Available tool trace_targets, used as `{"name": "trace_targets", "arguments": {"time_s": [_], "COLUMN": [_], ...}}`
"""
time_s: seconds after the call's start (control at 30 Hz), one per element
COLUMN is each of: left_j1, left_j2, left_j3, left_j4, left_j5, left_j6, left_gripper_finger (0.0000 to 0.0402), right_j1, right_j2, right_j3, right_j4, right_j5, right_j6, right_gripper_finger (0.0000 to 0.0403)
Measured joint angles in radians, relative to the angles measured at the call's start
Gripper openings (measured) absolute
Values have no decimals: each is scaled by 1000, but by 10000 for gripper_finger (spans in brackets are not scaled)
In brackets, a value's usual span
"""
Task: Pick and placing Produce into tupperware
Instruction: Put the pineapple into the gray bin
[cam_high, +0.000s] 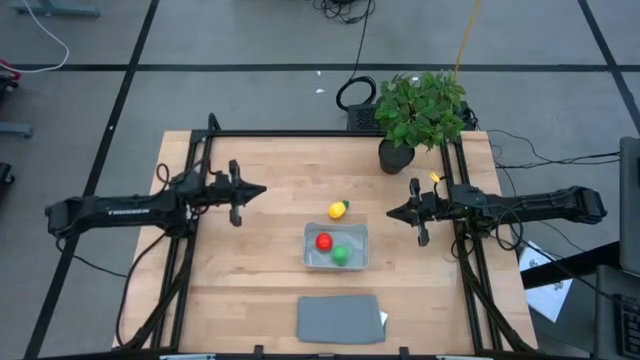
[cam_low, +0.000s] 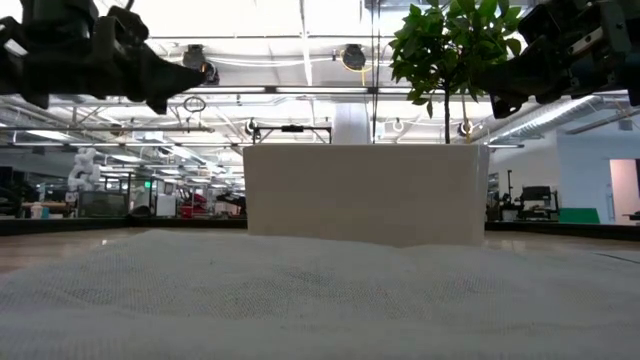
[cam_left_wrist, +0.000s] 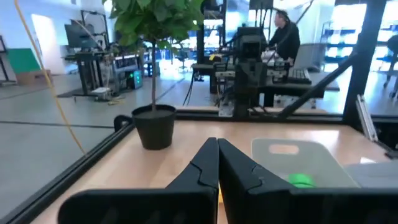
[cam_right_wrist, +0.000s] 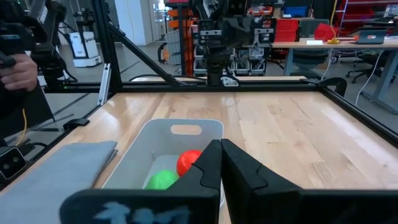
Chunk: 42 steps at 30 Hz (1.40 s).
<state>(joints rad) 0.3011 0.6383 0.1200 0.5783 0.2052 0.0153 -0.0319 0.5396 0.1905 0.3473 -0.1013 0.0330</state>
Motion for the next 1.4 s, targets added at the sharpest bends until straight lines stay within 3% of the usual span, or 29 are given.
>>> {"name": "trace_targets", "arguments": {"time_s": [0.43, 0.6, 1.03, 1.23, 1.4], "left_j1": [-22, -22, -22, -21, -21], "left_j2": [-373, -385, -384, -383, -383], "left_j3": [0, 0, 0, 0, 0], "left_j4": [-459, -543, -544, -514, -513], "left_j5": [-81, -82, -59, -99, -128], "left_j6": [43, 47, 38, 49, 59], "left_gripper_finger": [0, 0, 19, 21, 21], "right_j1": [0, 0, 0, -1, -7], "right_j2": [1, 10, 118, 196, 270], "right_j3": [0, 0, 0, 0, 34], "right_j4": [0, -1, 85, 188, 204], "right_j5": [0, 0, 1, 102, 108], "right_j6": [26, 25, 0, -18, -23], "right_gripper_finger": [0, 0, 0, 0, 0]}}
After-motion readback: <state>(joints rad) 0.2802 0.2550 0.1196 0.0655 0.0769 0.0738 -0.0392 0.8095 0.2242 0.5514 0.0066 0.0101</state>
